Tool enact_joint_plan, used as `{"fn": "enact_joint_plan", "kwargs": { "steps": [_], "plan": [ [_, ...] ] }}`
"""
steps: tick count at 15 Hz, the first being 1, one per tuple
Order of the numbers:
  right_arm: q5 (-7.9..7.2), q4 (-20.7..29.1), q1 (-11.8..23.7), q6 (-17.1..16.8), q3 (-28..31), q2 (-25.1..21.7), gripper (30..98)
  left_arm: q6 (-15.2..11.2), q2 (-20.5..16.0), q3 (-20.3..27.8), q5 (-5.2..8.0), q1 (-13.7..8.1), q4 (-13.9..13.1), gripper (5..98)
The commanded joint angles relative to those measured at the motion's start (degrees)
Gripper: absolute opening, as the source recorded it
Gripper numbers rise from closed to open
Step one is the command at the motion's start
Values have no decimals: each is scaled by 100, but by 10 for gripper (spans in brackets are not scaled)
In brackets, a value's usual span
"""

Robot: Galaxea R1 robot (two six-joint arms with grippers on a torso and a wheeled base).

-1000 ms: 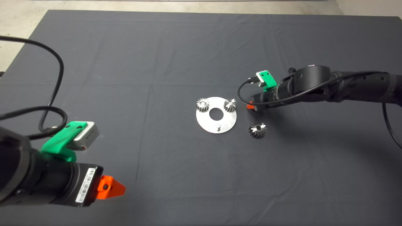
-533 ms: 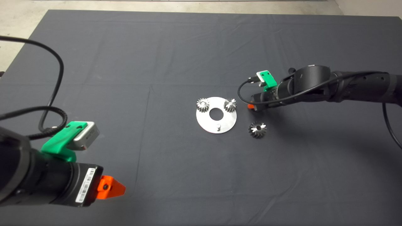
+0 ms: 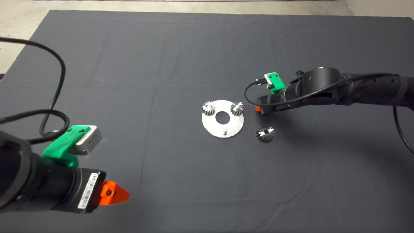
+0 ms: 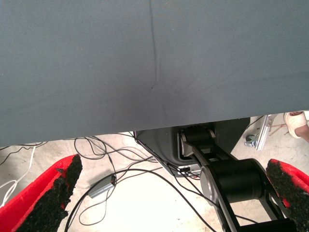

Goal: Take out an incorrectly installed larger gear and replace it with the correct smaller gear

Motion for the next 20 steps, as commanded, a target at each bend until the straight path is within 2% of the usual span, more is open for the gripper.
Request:
{"fn": "enact_joint_plan", "kwargs": {
  "steps": [1,9,13,15,16,17,18,20],
  "plan": [
    [32,-130,104,52,-51,51,460,-25,-5,92,4,-26,-92,979],
    [41,-130,87,34,-104,112,429,-34,-5,92,4,-26,-92,979],
    [-3,-121,104,26,-34,103,418,-34,-5,92,4,-26,-92,979],
    [-90,-121,157,17,524,17,419,-16,-5,92,13,-26,-92,979],
    [-248,-121,295,17,870,-45,410,-16,-5,92,13,-26,-92,979],
    [-539,-121,578,26,974,-11,409,-16,-5,92,13,-26,-92,979],
    [-723,-86,774,35,1075,7,408,-16,-5,92,13,-26,-92,979],
    [-759,-14,1207,35,1360,-28,405,-25,-5,92,7,-26,-92,979]
  ]
}}
